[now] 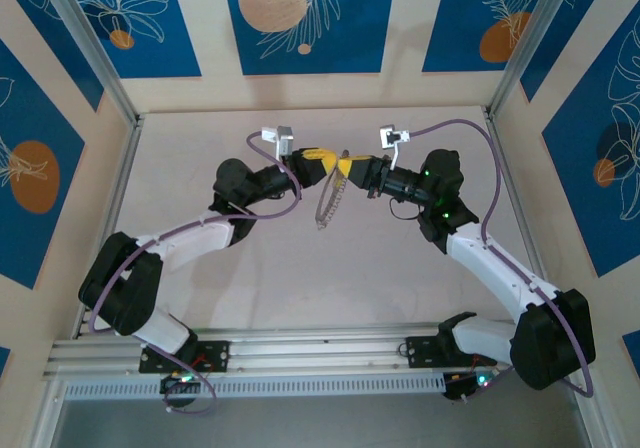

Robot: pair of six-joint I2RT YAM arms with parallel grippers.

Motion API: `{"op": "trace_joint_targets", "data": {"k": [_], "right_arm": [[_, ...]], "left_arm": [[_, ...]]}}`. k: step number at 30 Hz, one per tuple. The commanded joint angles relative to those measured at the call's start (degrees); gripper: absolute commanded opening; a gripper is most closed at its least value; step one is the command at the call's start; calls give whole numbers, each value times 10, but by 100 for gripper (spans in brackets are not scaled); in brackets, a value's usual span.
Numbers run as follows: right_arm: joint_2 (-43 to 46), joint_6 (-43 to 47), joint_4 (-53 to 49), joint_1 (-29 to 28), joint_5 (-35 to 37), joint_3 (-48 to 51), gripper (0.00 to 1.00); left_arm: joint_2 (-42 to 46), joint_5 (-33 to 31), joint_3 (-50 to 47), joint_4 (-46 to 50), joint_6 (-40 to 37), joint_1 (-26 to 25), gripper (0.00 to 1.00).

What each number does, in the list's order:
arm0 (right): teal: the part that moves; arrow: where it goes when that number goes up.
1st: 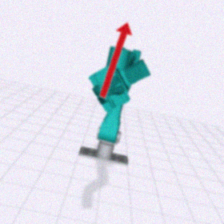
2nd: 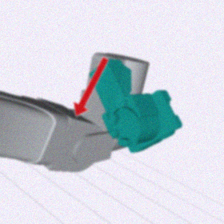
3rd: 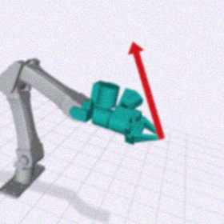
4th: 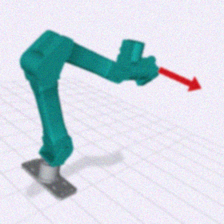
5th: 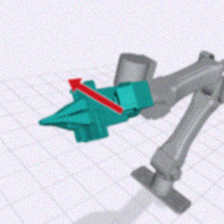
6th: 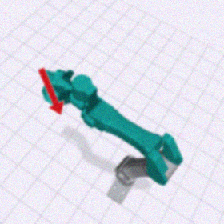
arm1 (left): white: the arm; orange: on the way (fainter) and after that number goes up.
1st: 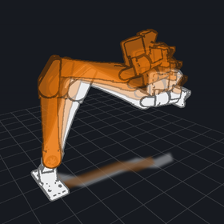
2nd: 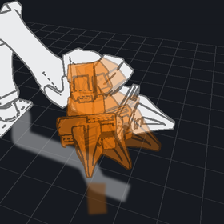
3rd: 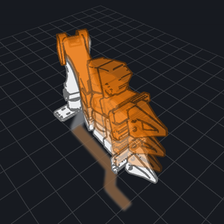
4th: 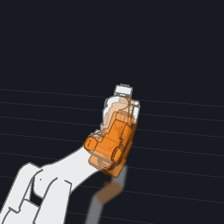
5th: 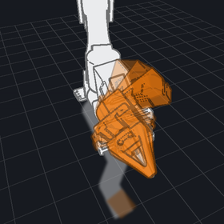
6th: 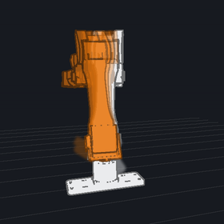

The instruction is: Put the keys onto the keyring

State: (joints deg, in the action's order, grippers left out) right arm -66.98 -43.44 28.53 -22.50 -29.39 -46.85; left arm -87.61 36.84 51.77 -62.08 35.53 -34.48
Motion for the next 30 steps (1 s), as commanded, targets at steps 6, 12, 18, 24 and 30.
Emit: {"op": "trace_joint_targets", "data": {"k": [6, 12, 18, 24, 30], "right_arm": [[-7, 36, -54, 18, -7, -39, 0], [-37, 54, -86, 51, -46, -65, 0], [-76, 88, -121, 68, -88, -105, 0], [-118, 159, -204, 70, -146, -175, 0], [-160, 229, -296, 65, -196, -243, 0]], "left_arm": [[29, 20, 8, 12, -10, 30, 8], [44, 62, 26, 60, -12, 78, 35], [35, 129, 55, 117, -22, 113, 52], [34, 172, 87, 251, -110, 128, 59], [34, 192, 132, 407, -206, 129, 59]]}}
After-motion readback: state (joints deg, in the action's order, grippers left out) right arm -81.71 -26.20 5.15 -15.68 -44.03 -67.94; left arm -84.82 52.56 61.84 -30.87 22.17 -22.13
